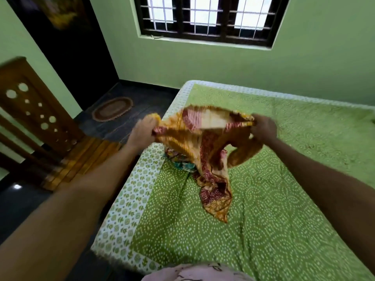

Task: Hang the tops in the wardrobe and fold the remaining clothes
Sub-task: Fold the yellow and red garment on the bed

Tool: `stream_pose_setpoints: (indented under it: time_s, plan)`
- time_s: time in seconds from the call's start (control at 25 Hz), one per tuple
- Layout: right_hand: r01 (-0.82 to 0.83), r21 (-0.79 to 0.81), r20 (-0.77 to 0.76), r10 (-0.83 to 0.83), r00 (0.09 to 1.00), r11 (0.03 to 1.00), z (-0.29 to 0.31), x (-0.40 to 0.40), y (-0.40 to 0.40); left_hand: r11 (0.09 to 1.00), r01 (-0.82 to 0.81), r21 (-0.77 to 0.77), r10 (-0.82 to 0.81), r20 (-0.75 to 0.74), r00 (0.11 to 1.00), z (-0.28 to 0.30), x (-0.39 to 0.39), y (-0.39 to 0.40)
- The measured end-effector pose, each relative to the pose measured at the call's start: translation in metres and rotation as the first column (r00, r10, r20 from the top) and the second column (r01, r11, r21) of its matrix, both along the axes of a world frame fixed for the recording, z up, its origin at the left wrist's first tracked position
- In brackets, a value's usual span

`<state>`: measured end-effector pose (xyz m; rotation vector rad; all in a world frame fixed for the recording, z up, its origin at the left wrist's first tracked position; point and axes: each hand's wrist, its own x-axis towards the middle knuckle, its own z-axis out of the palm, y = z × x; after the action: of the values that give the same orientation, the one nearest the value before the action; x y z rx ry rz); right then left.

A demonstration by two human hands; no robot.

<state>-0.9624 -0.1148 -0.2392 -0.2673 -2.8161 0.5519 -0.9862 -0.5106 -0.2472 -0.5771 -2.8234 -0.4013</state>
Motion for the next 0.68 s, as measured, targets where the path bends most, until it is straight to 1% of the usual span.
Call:
stream_pose_setpoints:
  time_s: [0.04, 0.08, 0.12, 0.16, 0.2, 0.24, 0.28, 0.32, 0.36, 0.4, 0.44, 0.48, 0.52, 0.6, 0.68]
  plan:
    - [-0.055, 0.031, 0.142, 0.050, 0.989, 0.998, -0.026, 0.021, 0.001, 1.000, 0.003, 0.020, -0.006, 0.141, 0.990, -0.032, 0.019, -0.002]
    - [-0.126, 0.043, 0.305, 0.107, 0.946, 0.991, -0.058, 0.044, 0.001, 0.999, -0.010, 0.045, -0.003, 0.267, 0.964, -0.061, 0.041, -0.002]
    - [-0.173, 0.031, 0.463, 0.139, 0.876, 0.984, -0.091, 0.066, 0.001, 0.999, -0.035, 0.010, 0.027, 0.422, 0.906, -0.088, 0.064, -0.002]
    - [-0.208, 0.014, 0.574, 0.163, 0.803, 0.978, -0.127, 0.087, 0.003, 0.999, -0.015, -0.052, 0.042, 0.557, 0.830, -0.119, 0.085, -0.003]
    - [-0.222, 0.013, 0.669, 0.156, 0.727, 0.975, -0.158, 0.107, 0.004, 0.991, 0.032, -0.133, 0.067, 0.672, 0.738, -0.142, 0.106, -0.003]
    - [-0.230, 0.005, 0.743, 0.150, 0.652, 0.973, -0.184, 0.127, 0.002, 0.979, 0.093, -0.181, 0.082, 0.770, 0.633, -0.170, 0.126, -0.004]
    - [-0.264, 0.016, 0.823, 0.137, 0.551, 0.964, -0.201, 0.146, -0.002, 0.972, 0.141, -0.189, 0.092, 0.852, 0.515, -0.188, 0.145, -0.002]
    - [-0.339, 0.010, 0.884, 0.150, 0.443, 0.941, -0.213, 0.163, -0.007, 0.966, 0.175, -0.192, 0.107, 0.908, 0.404, -0.204, 0.162, -0.001]
    - [-0.392, -0.009, 0.925, 0.157, 0.346, 0.920, -0.221, 0.174, -0.013, 0.962, 0.201, -0.183, 0.110, 0.939, 0.325, -0.215, 0.177, 0.000]
    - [-0.418, -0.035, 0.941, 0.171, 0.292, 0.908, -0.229, 0.182, -0.019, 0.963, 0.213, -0.165, 0.099, 0.952, 0.290, -0.223, 0.187, 0.001]
    - [-0.394, -0.055, 0.954, 0.165, 0.252, 0.917, -0.232, 0.184, -0.025, 0.960, 0.225, -0.168, 0.100, 0.954, 0.283, -0.228, 0.191, 0.001]
    - [-0.345, -0.072, 0.958, 0.161, 0.238, 0.936, -0.237, 0.185, -0.029, 0.964, 0.206, -0.167, 0.103, 0.952, 0.287, -0.231, 0.192, 0.004]
    - [-0.294, -0.095, 0.951, 0.174, 0.256, 0.951, -0.240, 0.182, -0.034, 0.971, 0.173, -0.168, 0.114, 0.952, 0.284, -0.233, 0.190, 0.007]
    - [-0.253, -0.135, 0.933, 0.209, 0.293, 0.958, -0.248, 0.171, -0.042, 0.987, 0.060, -0.152, 0.130, 0.953, 0.273, -0.241, 0.180, 0.015]
    - [-0.168, -0.193, 0.910, 0.240, 0.338, 0.967, -0.258, 0.153, -0.050, 0.990, -0.091, -0.105, 0.127, 0.949, 0.289, -0.252, 0.160, 0.023]
